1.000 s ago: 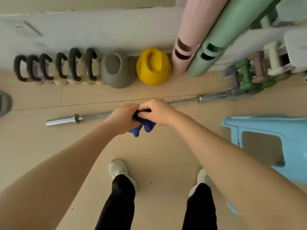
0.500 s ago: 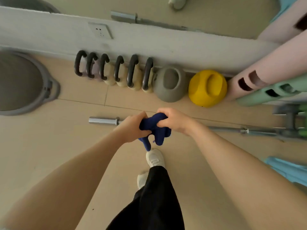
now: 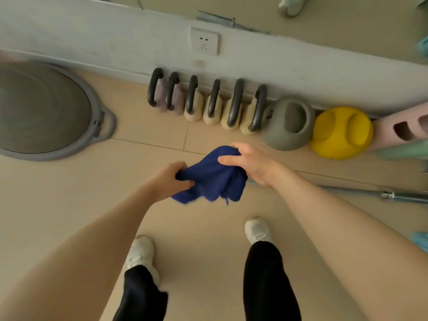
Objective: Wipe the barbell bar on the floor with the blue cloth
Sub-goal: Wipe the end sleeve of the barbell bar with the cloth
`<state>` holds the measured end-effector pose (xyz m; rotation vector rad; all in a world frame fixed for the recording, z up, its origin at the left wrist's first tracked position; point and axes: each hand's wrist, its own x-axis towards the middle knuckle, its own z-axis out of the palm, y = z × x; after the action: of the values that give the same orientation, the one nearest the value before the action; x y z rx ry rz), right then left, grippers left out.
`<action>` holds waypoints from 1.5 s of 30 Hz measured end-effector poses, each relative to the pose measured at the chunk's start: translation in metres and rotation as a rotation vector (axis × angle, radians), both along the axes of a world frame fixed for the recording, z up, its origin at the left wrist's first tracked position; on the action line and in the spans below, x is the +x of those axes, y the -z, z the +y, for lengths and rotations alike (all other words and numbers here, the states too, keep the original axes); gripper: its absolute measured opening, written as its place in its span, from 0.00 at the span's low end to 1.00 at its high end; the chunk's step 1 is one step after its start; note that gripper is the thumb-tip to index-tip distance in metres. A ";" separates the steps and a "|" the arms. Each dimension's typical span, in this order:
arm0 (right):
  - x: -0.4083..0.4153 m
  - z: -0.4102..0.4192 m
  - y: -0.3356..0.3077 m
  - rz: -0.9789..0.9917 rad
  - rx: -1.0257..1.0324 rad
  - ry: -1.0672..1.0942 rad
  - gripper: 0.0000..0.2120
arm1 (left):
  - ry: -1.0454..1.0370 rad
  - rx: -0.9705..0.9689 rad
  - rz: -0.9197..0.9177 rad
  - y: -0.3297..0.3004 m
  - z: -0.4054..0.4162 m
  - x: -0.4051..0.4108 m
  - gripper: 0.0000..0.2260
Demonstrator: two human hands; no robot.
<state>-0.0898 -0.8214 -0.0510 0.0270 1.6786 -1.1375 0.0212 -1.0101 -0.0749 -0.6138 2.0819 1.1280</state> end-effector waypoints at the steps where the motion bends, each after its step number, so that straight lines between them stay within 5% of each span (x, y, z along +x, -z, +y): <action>1: 0.005 -0.015 0.007 0.013 0.016 -0.032 0.14 | -0.064 0.004 0.025 0.008 -0.017 0.006 0.08; 8: 0.038 -0.100 0.104 0.044 0.186 0.003 0.22 | -0.134 0.051 0.088 0.104 -0.112 0.028 0.10; 11: 0.042 -0.123 0.167 0.081 0.129 0.248 0.06 | -0.135 -0.008 0.163 0.178 -0.133 0.029 0.25; 14: 0.036 -0.141 0.216 0.149 0.063 0.455 0.05 | -0.138 -0.089 0.180 0.249 -0.149 0.032 0.22; 16: 0.026 -0.151 0.242 0.370 0.092 0.449 0.04 | -0.102 -0.072 0.160 0.289 -0.156 0.029 0.18; 21: 0.029 -0.181 0.313 0.979 0.326 -0.122 0.09 | 0.036 -0.033 0.222 0.363 -0.160 0.027 0.21; 25: 0.078 -0.196 0.354 0.815 0.436 -0.647 0.18 | 0.043 -0.015 0.259 0.384 -0.148 0.042 0.21; 28: 0.101 -0.200 0.361 0.809 0.450 -0.617 0.17 | 0.088 -0.092 0.322 0.387 -0.147 0.045 0.20; 32: 0.107 -0.195 0.390 1.143 0.609 -0.673 0.18 | 0.188 -0.140 0.367 0.392 -0.150 0.043 0.21; 36: 0.119 -0.193 0.416 1.115 0.684 -0.696 0.28 | 0.258 -0.172 0.385 0.392 -0.151 0.045 0.23; 39: 0.113 -0.194 0.414 1.157 0.645 -0.736 0.25 | 0.273 -0.169 0.387 0.391 -0.149 0.046 0.20; 41: 0.098 -0.198 0.408 1.045 0.569 -0.774 0.19 | 0.261 -0.166 0.386 0.391 -0.148 0.046 0.16; 45: 0.059 -0.218 0.408 0.554 0.603 -0.519 0.14 | 0.266 -0.184 0.387 0.385 -0.146 0.045 0.17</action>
<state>-0.0309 -1.0398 -0.4594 -0.3525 2.2892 -0.2249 0.0659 -1.1562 -0.4602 -0.1968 2.5286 0.9648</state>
